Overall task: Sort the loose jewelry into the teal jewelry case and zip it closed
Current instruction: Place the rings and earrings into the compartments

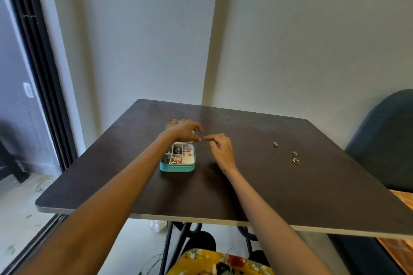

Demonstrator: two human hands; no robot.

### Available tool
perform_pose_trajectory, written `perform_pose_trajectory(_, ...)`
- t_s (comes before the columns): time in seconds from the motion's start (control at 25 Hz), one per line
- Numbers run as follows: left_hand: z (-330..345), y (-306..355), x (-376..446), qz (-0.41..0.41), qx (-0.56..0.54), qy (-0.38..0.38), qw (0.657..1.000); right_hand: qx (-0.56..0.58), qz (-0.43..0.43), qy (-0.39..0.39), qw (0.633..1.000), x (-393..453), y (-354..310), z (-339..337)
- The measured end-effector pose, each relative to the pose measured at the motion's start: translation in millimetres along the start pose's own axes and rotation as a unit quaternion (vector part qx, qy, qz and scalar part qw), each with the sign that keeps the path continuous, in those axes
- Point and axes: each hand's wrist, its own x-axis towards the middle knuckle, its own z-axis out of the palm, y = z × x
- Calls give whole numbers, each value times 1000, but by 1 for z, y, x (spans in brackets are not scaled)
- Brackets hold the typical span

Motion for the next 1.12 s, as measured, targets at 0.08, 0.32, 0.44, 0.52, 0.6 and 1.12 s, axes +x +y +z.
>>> perform_pose_trajectory(0.08,12,27,12,22,-127,30,991,16,76,46,996,10,10,-16)
perform_pose_trajectory(0.32,76,137,53,-12,-308,49,950,-46,257,143,955,25,57,-83)
perform_pose_trajectory(0.44,99,171,77,-24,-338,31,940,-133,269,169,939,28,85,-115)
perform_pose_trajectory(0.52,108,184,92,-37,-362,21,931,-201,263,156,931,31,103,-128)
perform_pose_trajectory(0.6,112,189,104,-50,-369,14,928,-243,260,126,926,36,118,-135)
perform_pose_trajectory(1.12,123,175,135,-108,-421,5,900,-33,198,163,966,51,146,-134)
